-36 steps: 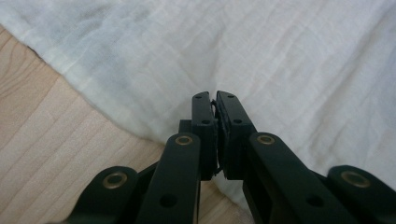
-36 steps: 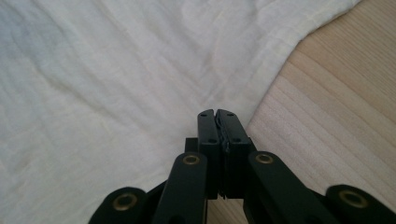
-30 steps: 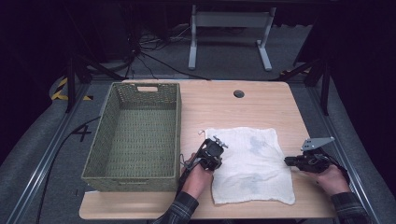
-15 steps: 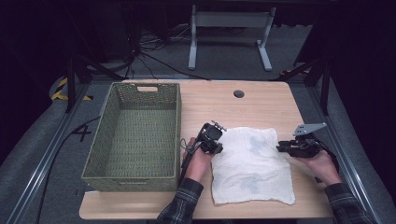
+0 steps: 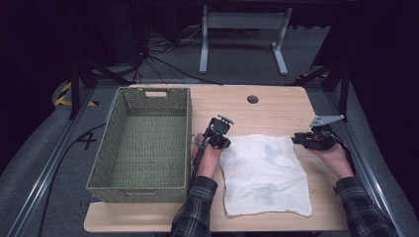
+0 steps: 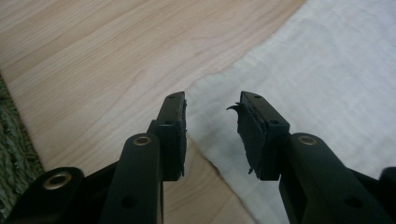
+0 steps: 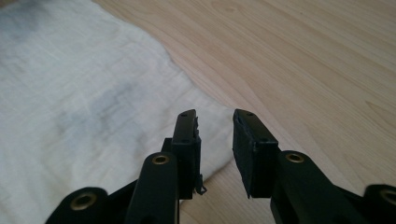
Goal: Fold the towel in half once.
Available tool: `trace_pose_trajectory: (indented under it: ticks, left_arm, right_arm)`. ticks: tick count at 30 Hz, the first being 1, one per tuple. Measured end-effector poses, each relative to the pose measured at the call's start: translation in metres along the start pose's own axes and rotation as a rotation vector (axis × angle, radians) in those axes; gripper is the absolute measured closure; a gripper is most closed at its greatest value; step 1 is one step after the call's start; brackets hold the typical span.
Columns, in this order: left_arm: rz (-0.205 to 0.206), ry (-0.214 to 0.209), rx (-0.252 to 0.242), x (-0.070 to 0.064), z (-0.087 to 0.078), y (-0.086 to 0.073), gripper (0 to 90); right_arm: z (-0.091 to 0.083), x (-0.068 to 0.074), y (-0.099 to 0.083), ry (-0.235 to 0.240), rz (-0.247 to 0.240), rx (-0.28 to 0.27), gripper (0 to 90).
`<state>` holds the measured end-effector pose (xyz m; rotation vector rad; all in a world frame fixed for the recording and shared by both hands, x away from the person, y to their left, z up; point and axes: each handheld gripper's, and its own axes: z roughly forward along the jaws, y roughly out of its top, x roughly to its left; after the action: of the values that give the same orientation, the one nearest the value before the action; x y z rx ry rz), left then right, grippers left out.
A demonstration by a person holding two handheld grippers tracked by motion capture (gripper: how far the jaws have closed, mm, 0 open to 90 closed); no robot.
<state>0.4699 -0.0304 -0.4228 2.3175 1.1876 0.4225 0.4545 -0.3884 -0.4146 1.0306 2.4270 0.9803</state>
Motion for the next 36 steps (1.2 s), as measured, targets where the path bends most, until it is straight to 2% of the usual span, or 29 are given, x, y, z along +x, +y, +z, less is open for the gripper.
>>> trace_pose_trajectory:
  ticks: [2,6,11,13,15,17,19,21,24,27,30,32,36]
  left_arm:
    - [-0.005,0.007,0.012,0.002,0.004,0.001,62.5]
    - [-0.003,0.051,0.04,0.004,0.016,0.0,61.7]
    - [-0.024,0.041,0.026,0.01,0.023,-0.001,61.8]
    - [-0.024,0.035,0.037,0.012,0.025,-0.001,62.2]
    - [-0.037,0.03,0.027,0.013,0.025,-0.002,62.6]
    - [-0.034,0.021,0.023,0.014,0.026,-0.002,64.7]
    - [-0.033,0.01,0.017,0.014,0.026,-0.002,66.5]
    - [-0.039,-0.003,0.014,0.014,0.026,-0.002,70.5]
    - [-0.024,-0.007,0.019,0.012,0.026,-0.002,77.6]
    - [-0.014,-0.008,0.019,0.01,0.027,-0.001,83.9]
    - [-0.047,-0.021,0.018,0.012,0.026,-0.001,86.1]
    - [-0.065,-0.028,0.001,0.012,0.024,-0.002,86.4]
    - [-0.082,-0.025,-0.044,0.012,0.016,0.0,86.6]
  right_arm:
    - [0.004,-0.007,-0.002,-0.008,0.013,0.02,70.7]
    - [0.009,-0.01,-0.002,-0.021,0.013,0.028,69.9]
    - [0.021,-0.016,-0.002,-0.025,0.01,0.053,68.1]
    - [0.024,-0.019,-0.003,-0.022,0.022,0.058,67.3]
    - [0.026,-0.021,-0.004,-0.015,0.038,0.057,67.2]
    - [0.03,-0.023,-0.003,-0.021,0.038,0.054,66.6]
    - [0.033,-0.025,-0.004,0.002,0.058,0.043,66.4]
    - [0.038,-0.026,-0.004,-0.002,0.06,0.056,66.3]
    - [0.043,-0.027,-0.005,0.024,0.082,0.048,71.0]
    - [0.045,-0.026,-0.005,0.037,0.076,0.048,83.5]
    - [0.045,-0.026,-0.005,0.048,0.075,0.049,86.3]
    - [0.043,-0.025,-0.004,0.036,0.061,0.056,86.6]
    - [0.034,-0.023,0.0,0.019,0.041,0.019,87.0]
